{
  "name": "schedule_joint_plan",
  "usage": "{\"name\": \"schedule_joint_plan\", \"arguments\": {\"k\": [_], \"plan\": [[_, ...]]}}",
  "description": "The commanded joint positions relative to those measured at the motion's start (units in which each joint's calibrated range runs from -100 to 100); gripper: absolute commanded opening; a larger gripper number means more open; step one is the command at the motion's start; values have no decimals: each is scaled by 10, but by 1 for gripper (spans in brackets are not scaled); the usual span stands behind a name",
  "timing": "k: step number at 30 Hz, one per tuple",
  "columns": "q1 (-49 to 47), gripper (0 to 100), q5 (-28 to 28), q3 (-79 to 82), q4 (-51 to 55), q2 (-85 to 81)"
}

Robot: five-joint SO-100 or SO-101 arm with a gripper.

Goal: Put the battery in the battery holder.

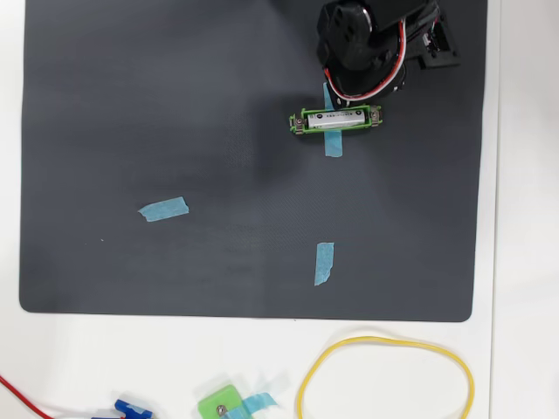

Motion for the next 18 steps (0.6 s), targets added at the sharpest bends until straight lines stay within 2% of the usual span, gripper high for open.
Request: {"name": "schedule_joint_plan", "arguments": {"k": [1,5,8,12,15,18], "plan": [[-1,0,0,96,-41,-117],[31,0,0,251,-154,-319],[157,0,0,381,-213,-542],[294,0,0,515,-230,-793],[365,0,0,517,-244,-787],[366,0,0,517,-217,-797]]}}
